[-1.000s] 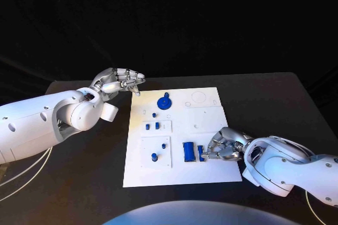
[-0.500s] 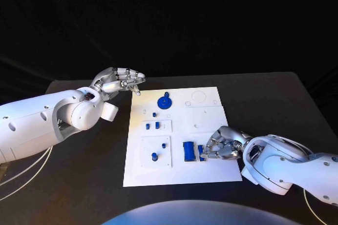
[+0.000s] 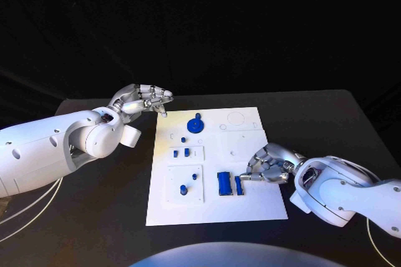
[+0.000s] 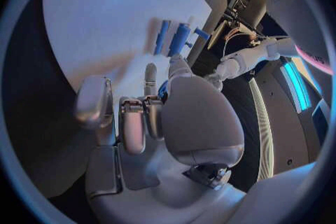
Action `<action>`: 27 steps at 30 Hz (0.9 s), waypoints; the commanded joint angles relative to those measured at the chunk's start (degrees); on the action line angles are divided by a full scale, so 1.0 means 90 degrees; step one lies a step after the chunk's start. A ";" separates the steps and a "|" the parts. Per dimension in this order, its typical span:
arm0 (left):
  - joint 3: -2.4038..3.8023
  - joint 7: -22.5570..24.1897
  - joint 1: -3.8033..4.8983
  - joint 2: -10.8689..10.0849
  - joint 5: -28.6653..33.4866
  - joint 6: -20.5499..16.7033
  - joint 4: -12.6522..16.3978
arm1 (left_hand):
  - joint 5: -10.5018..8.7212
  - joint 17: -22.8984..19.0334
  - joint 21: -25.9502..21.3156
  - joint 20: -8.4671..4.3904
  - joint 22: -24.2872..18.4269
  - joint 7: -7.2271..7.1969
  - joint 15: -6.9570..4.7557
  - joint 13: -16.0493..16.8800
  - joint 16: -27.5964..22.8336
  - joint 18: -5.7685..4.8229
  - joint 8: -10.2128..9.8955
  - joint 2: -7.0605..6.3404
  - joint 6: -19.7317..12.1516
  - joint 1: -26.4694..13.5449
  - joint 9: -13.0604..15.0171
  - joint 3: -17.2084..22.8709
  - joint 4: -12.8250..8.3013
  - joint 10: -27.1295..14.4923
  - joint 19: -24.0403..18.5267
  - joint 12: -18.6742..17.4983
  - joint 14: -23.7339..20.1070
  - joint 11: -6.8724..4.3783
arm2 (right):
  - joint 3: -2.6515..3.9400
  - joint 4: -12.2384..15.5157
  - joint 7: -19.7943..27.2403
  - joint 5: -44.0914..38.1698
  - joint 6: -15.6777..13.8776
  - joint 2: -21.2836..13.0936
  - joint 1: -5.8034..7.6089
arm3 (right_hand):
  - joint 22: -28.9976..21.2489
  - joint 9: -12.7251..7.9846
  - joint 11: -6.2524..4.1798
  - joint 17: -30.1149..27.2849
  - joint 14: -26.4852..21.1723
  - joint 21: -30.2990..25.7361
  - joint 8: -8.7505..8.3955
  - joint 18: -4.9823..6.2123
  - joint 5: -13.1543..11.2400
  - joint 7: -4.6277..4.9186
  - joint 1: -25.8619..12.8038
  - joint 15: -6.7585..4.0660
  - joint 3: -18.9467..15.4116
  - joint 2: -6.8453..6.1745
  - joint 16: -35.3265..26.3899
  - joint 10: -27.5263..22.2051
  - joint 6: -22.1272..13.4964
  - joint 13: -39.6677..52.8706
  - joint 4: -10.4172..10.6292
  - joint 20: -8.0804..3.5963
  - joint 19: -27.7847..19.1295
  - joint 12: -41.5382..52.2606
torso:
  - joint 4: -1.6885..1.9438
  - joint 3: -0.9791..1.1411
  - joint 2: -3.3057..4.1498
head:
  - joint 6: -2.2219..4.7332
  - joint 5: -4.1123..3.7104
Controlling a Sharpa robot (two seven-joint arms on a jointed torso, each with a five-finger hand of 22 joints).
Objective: Assemble the parts on the task board
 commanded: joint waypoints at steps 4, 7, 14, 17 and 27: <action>-0.0041 0.0097 0.0001 0.0070 0.0235 0.0050 -0.0091 | 0.0012 -0.0029 -0.0144 0.0079 -0.0064 0.0006 0.0044 0.0015 -0.0151 0.0074 0.0035 0.0040 -0.0091 -0.0032 0.0001 -0.0027 0.0052 -0.0050 -0.0103 0.0085 -0.0189 0.0012 | 0.0009 -0.0598 0.2283 0.2070 -0.0487 0.0194 0.0237 | 0.0392 -0.0030 0.0161 0.0624 0.0423 -0.1515 -0.0159 0.0306 0.0368 0.0144 0.0356 0.0147 -0.0092 0.0195 -0.0320 0.0103 -0.0390 0.0846 -0.0027 0.0102 -0.0416 -0.0949 | -0.0029 -0.0073 -0.0085 | 0.0163 0.0008; -0.0069 0.0168 -0.0006 0.0134 0.0413 -0.0016 -0.0199 | 0.0010 -0.0087 -0.0287 0.0107 -0.0142 0.0008 0.0073 0.0019 -0.0321 0.0071 0.0050 0.0038 -0.0112 -0.0041 -0.0003 -0.0028 0.0087 -0.0009 -0.0228 0.0134 -0.0351 0.0018 | 0.0024 -0.1207 0.3147 0.3263 -0.0465 0.0486 0.0335 | -0.0567 -0.0056 0.0285 -0.0824 -0.0026 -0.4253 -0.0286 0.0627 0.0498 0.0306 0.1037 0.0272 -0.0053 0.0354 -0.1291 -0.0731 -0.0695 -0.0256 -0.0016 0.0256 -0.1207 -0.2868 | -0.0064 -0.0116 -0.0148 | 0.0307 0.0013; -0.0085 0.0551 -0.0084 0.0401 0.0848 -0.0358 -0.0602 | 0.0011 -0.0640 -0.1491 0.0357 -0.0886 0.0028 0.0279 -0.0048 -0.1900 0.0049 0.0072 0.0003 -0.0107 -0.0037 -0.0040 0.0198 0.0254 0.0359 -0.0857 -0.0243 -0.0820 0.0069 | 0.0109 -0.2868 0.4416 0.4982 -0.0098 0.1382 0.0409 | -0.1625 -0.0375 0.0589 -0.4177 -0.1776 -0.5526 -0.0658 0.0639 0.0292 0.0599 0.1969 0.0577 0.0362 0.0584 -0.4686 -0.2394 -0.1087 -0.2942 -0.0008 0.0537 -0.2069 -0.6418 | -0.0080 -0.0136 -0.0245 | 0.0784 0.0028; -0.0086 0.0755 -0.0117 0.0595 0.0996 -0.0525 -0.0906 | 0.0009 -0.0791 -0.2116 0.0500 -0.1322 0.0024 0.0352 -0.0045 -0.2569 0.0068 -0.0022 -0.0046 -0.0133 -0.0043 -0.0078 0.0326 0.0312 0.0542 -0.0965 -0.0696 -0.0759 0.0092 | 0.0146 -0.3651 0.4812 0.5534 0.0145 0.1806 0.0409 | -0.2343 -0.0719 0.0817 -0.4851 -0.2213 -0.6068 -0.0875 0.0649 0.0101 0.0795 0.2126 0.0814 0.0730 0.0548 -0.6042 -0.2319 -0.1089 -0.4593 -0.0014 0.0782 -0.2545 -0.7700 | -0.0070 -0.0131 -0.0305 | 0.0930 0.0025; -0.0079 0.0730 -0.0188 0.1053 0.0954 -0.0553 -0.1554 | -0.0316 -0.2285 -0.4769 -0.0956 -0.3699 -0.1271 -0.0422 -0.0440 -0.5965 -0.1084 -0.2802 0.1247 -0.5290 -0.2652 -0.1356 -0.3460 -0.0291 -0.1202 -0.6119 -0.2705 -0.6312 -0.0911 | 0.0244 -0.4951 0.4810 0.5725 0.0170 0.2509 0.0383 | -0.8323 -0.4218 0.0197 -0.8325 -0.4561 -0.6458 -0.1930 -0.0488 -0.1145 -0.0310 -0.1230 0.0590 0.0624 0.0903 -0.9828 -0.4260 -0.6996 -0.8322 -0.1864 -0.0136 -0.9267 -0.9245 | -0.0076 -0.0117 -0.0336 | 0.1212 0.0054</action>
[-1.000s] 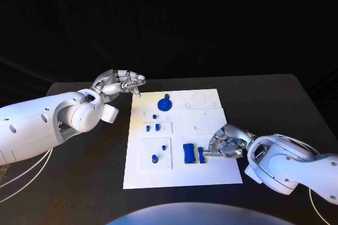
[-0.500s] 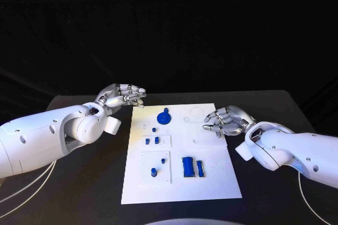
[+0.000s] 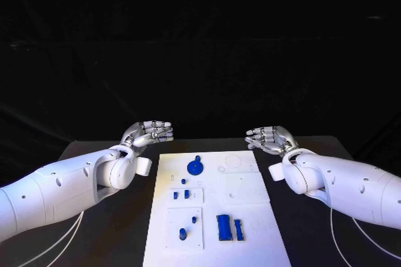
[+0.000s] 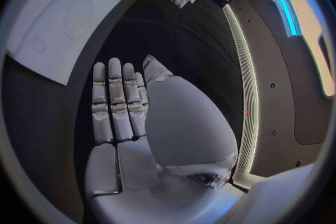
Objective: Assemble the parts on the task board
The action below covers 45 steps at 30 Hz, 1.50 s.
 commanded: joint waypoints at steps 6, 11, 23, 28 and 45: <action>0.0042 0.0016 -0.0075 -0.0046 -0.0011 -0.0295 0.0238 | -0.0316 -0.1185 -0.1143 -0.1761 -0.1254 -0.1182 -0.0982 -0.0395 -0.1962 -0.1084 -0.2354 0.1268 -0.5002 -0.3836 -0.1086 -0.3795 -0.0609 -0.6370 -0.4942 -0.0902 -0.5302 -0.1156 | 0.0117 0.0367 0.0023 0.0097 -0.0271 -0.0100 -0.0102 | -0.3993 -0.2656 -0.0857 -0.2346 -0.6786 -0.0404 -0.0538 -0.1086 -0.0935 -0.1251 -0.4349 -0.0590 -0.1110 0.0764 -0.1781 -0.7219 -0.6080 -0.1266 -0.1793 -0.1369 -0.5819 -0.0483 | 0.0052 -0.0014 -0.0154 | 0.0010 -0.0026; 0.0126 0.0095 -0.0232 -0.0085 0.0005 -0.0902 0.0640 | -0.0316 -0.1185 -0.1143 -0.1761 -0.1254 -0.1182 -0.0982 -0.0395 -0.1962 -0.1084 -0.2354 0.1268 -0.5002 -0.8696 -0.1086 -0.3795 -0.0609 -0.6370 -0.4942 -0.0902 -0.5302 -0.1156 | 0.0348 0.0973 0.0155 0.0410 -0.0743 -0.0238 -0.0307 | -0.3993 -0.2656 -0.0857 -0.2346 -0.6786 -0.0404 -0.0538 -0.1086 -0.0935 -0.1251 -0.5298 -0.0590 -0.1110 0.0764 -0.1781 -0.7219 -0.6080 -0.1266 -0.1793 -0.1369 -0.5819 -0.0483 | 0.0150 -0.0034 -0.0447 | 0.0067 -0.0066; 0.0416 0.0372 -0.0775 -0.0222 0.0057 -0.3006 0.2038 | -0.0316 -0.1185 -0.1143 -0.1761 -0.1254 -0.1182 -0.0982 -0.0395 -0.1962 -0.1084 -0.2354 0.1268 -0.5002 -0.8696 -0.1086 -0.3795 -0.0609 -0.6370 -0.4942 -0.0902 -0.5302 -0.1156 | 0.1008 0.2701 0.0532 0.1305 -0.2091 -0.0629 -0.0890 | -0.3993 -0.2656 -0.0857 -0.2346 -0.6786 -0.0404 -0.0538 -0.1086 -0.0935 -0.1251 -0.9858 -0.0590 -0.1110 0.0764 -0.1781 -0.7219 -0.6080 -0.1266 -0.1793 -0.1369 -0.5819 -0.0483 | 0.0247 -0.0053 -0.0736 | 0.0124 -0.0106; 0.0458 0.0412 -0.0854 -0.0242 0.0065 -0.3309 0.2240 | -0.0316 -0.1185 -0.1143 -0.1761 -0.1254 -0.1182 -0.0982 -0.0395 -0.1962 -0.1084 -0.2354 0.1268 -0.5002 -0.8696 -0.1086 -0.3795 -0.0609 -0.6370 -0.4942 -0.0902 -0.5302 -0.1156 | 0.1056 0.2826 0.0560 0.1369 -0.2188 -0.0658 -0.0932 | -0.3993 -0.2656 -0.0857 -0.2346 -0.6786 -0.0404 -0.0538 -0.1086 -0.0935 -0.1251 -0.9858 -0.0590 -0.1110 0.0764 -0.1781 -0.7219 -0.6080 -0.1266 -0.1793 -0.1369 -0.5819 -0.0483 | 0.0247 -0.0053 -0.0736 | 0.0124 -0.0106; 0.0466 0.0420 -0.0869 -0.0246 0.0066 -0.3369 0.2280 | -0.0316 -0.1185 -0.1143 -0.1761 -0.1254 -0.1182 -0.0982 -0.0395 -0.1962 -0.1084 -0.2354 0.1268 -0.5002 -0.8696 -0.1086 -0.3795 -0.0609 -0.6370 -0.4942 -0.0902 -0.5302 -0.1156 | 0.1056 0.2826 0.0560 0.1369 -0.2188 -0.0658 -0.0932 | -0.3993 -0.2656 -0.0857 -0.2346 -0.6786 -0.0404 -0.0538 -0.1086 -0.0935 -0.1251 -0.9858 -0.0590 -0.1110 0.0764 -0.1781 -0.7219 -0.6080 -0.1266 -0.1793 -0.1369 -0.5819 -0.0483 | 0.0247 -0.0053 -0.0736 | 0.0124 -0.0106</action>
